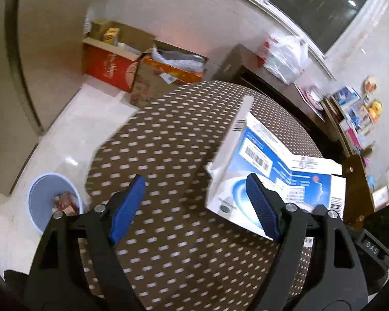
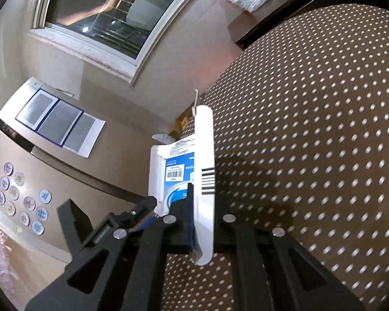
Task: Collect trash
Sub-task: 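Grasp the white-blue medicine box with both tools from its two sides, then carry the medicine box over the blue bin and open both tools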
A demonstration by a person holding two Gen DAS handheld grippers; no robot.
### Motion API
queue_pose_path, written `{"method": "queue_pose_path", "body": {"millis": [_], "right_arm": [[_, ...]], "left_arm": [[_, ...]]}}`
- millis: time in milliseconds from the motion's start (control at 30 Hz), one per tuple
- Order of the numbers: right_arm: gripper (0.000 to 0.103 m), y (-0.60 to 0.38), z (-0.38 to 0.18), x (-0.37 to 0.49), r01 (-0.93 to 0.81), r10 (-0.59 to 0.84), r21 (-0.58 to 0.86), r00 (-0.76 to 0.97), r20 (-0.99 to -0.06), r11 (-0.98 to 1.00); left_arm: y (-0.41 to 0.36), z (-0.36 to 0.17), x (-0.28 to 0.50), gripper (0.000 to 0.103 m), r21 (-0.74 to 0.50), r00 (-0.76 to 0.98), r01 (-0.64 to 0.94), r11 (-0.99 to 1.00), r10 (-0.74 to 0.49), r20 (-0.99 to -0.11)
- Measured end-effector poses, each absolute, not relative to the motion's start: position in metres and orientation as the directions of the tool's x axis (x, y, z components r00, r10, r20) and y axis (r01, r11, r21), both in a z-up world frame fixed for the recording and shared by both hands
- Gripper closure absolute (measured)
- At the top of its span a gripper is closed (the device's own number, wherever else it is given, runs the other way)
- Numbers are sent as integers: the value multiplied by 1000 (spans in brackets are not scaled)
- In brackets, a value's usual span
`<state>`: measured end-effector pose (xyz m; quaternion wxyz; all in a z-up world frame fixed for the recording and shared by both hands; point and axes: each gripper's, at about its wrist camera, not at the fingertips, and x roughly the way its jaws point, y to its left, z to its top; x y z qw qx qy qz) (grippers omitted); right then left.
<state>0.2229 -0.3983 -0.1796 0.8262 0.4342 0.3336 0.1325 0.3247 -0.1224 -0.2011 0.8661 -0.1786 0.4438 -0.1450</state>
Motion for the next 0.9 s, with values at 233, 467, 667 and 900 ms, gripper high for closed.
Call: {"method": "queue_pose_path", "body": {"millis": [233, 467, 667, 900], "right_arm": [[96, -356, -166, 221, 6, 587, 820, 696, -414, 572], [96, -297, -152, 225, -36, 588, 768, 666, -459, 639], [96, -229, -150, 240, -86, 614, 732, 615, -495, 676], [96, -148, -163, 260, -143, 657, 707, 528, -538, 693]], "left_arm": [[-91, -198, 307, 24, -552, 542, 121, 825, -520, -660], [-45, -182, 287, 74, -477, 615, 116, 871, -440, -654], [16, -174, 268, 81, -453, 672, 46, 891, -363, -646], [99, -182, 244, 83, -445, 712, -69, 893, -268, -649]]}}
